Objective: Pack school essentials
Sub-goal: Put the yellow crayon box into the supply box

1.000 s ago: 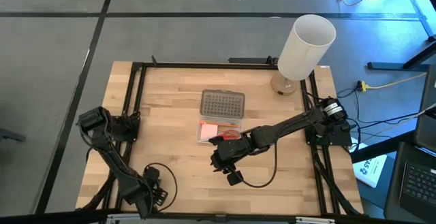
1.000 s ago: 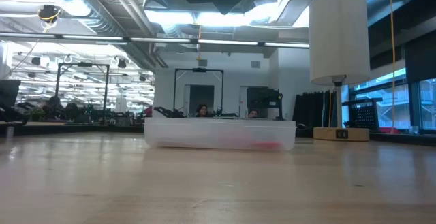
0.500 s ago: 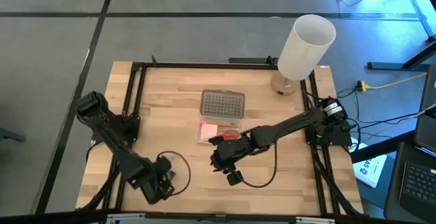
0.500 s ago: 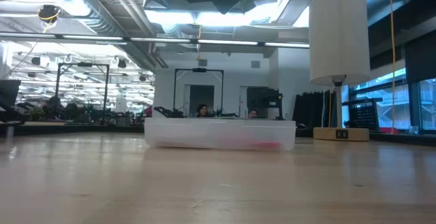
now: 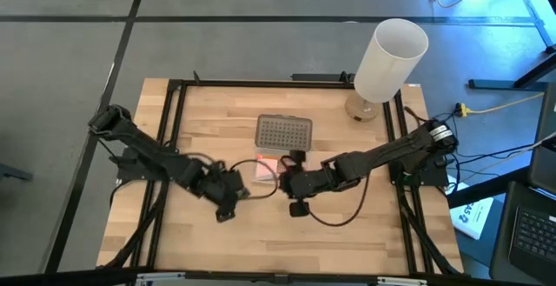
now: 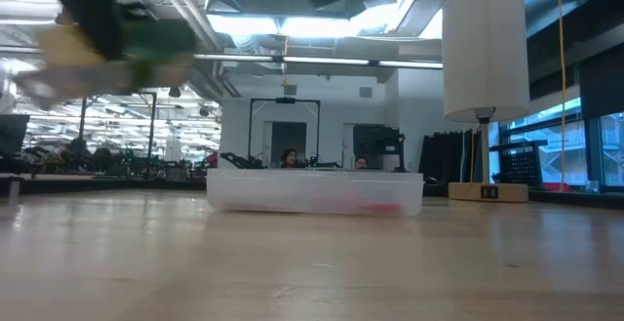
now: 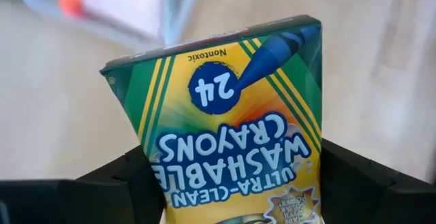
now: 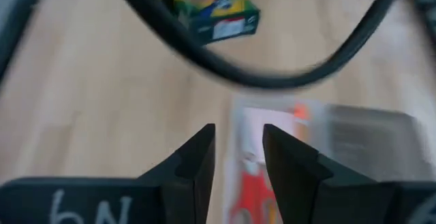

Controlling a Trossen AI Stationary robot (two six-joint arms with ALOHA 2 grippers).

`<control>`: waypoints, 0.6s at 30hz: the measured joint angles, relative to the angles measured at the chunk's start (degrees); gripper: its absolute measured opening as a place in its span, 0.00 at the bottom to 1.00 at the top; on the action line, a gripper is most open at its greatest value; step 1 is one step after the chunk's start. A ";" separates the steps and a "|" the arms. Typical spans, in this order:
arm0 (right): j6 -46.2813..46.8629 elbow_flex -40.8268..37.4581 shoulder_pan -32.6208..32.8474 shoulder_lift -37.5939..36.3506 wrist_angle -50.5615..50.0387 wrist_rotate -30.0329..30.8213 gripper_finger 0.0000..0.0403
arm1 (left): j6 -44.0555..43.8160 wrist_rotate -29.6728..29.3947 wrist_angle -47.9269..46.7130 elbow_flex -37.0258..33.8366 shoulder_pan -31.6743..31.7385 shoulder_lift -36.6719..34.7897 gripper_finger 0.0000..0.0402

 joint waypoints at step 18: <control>16.21 0.02 2.66 -3.21 -17.16 19.51 0.31 | 50.45 -0.88 19.36 0.02 20.09 2.38 0.70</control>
